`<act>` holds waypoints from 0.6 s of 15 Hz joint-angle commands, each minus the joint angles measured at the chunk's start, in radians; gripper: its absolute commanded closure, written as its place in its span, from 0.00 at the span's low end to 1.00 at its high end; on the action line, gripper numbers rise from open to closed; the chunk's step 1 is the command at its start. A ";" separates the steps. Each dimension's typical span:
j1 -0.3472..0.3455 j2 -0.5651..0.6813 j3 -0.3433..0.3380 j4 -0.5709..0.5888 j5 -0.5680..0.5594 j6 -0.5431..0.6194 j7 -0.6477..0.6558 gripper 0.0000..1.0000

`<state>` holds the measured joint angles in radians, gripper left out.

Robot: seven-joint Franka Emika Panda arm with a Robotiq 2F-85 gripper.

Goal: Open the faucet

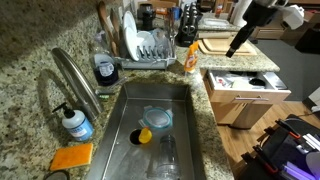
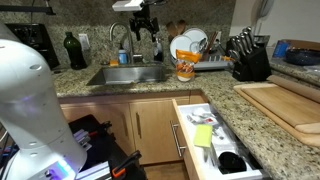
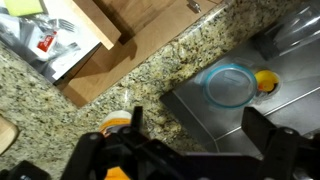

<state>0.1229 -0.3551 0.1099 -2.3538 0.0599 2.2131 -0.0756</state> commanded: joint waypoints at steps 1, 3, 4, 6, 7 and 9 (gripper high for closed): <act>0.040 0.249 -0.036 0.159 0.060 -0.020 -0.172 0.00; 0.041 0.374 -0.017 0.251 0.060 -0.054 -0.234 0.00; 0.040 0.439 -0.003 0.304 0.034 -0.080 -0.245 0.00; 0.049 0.571 0.025 0.422 -0.026 -0.123 -0.253 0.00; 0.055 0.632 0.038 0.478 -0.051 -0.137 -0.269 0.00; 0.066 0.744 0.058 0.591 -0.110 -0.184 -0.297 0.00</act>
<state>0.1797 0.2153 0.1423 -1.9588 0.0188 2.1285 -0.3205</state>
